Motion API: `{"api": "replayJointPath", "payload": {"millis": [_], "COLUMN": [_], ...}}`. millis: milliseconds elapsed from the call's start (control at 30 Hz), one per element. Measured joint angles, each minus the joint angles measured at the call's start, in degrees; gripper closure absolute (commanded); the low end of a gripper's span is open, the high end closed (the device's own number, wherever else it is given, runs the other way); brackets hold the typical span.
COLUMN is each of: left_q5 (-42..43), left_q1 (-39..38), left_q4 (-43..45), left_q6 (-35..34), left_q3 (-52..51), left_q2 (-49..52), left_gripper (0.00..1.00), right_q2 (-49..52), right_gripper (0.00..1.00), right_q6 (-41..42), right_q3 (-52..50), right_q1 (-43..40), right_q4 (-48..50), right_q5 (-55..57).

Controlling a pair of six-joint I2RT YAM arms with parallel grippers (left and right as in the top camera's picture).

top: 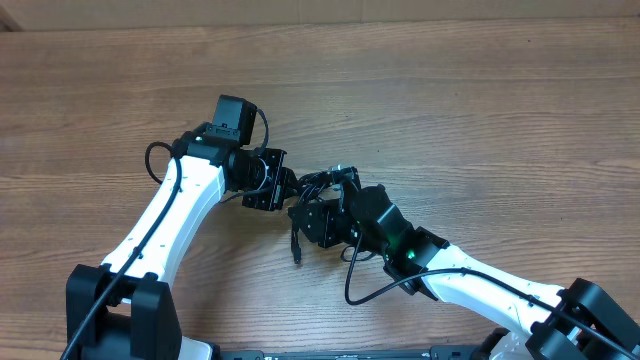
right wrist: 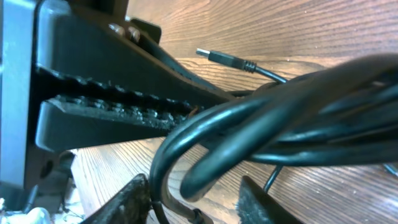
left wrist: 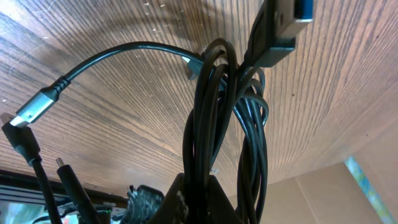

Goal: Untangle cables

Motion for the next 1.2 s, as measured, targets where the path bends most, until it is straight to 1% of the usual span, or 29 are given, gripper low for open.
{"api": "replayJointPath", "payload": {"millis": [67,167,267,300,433,533,667,833,967,1067,1200], "left_q5": [0.0,0.0,0.0,-0.1,-0.6,-2.6,-8.0,-15.1,-18.2,-18.9,-18.8], "left_q1": [0.0,0.0,0.0,0.0,-0.1,-0.1,-0.1,-0.2,-0.2,-0.2,-0.5], "left_q4": [0.0,0.0,0.0,0.0,0.0,-0.2,-0.4,-0.4,1.4,2.7,3.7], "left_q6": [-0.4,-1.7,-2.2,-2.5,-2.6,-0.4,5.7,14.4,23.8,30.9,40.2], "left_q3": [0.0,0.0,0.0,0.0,0.0,0.0,0.0,0.0,0.0,0.0,0.0], "left_q2": [0.0,0.0,0.0,0.0,0.0,0.0,0.0,0.0,0.0,0.0,0.0], "left_gripper": [0.96,0.96,0.96,0.96,0.96,0.96,0.96,0.96,0.96,0.96,0.96], "right_q2": [0.0,0.0,0.0,0.0,0.0,0.0,0.0,0.0,0.0,0.0,0.0], "right_gripper": [0.64,0.75,0.9,0.96,0.96,0.96,0.96,0.96,0.96,0.96,0.96], "right_q6": [-0.1,-0.2,-0.1,0.0,0.0,0.2,0.9,2.7,5.3,8.2,13.3], "right_q3": [0.0,0.0,0.0,0.0,0.0,0.0,0.0,0.0,0.0,0.0,0.0], "right_q1": [0.0,0.0,0.0,0.0,0.1,-0.3,-2.1,-6.8,-11.8,-15.0,-18.1], "right_q4": [0.0,-0.3,-0.3,-0.4,0.6,0.8,0.1,-3.4,-3.4,-0.6,6.1], "right_q5": [0.0,0.0,0.0,0.0,-1.9,-5.7,-13.4,-24.2,-33.2,-37.7,-41.3]}}
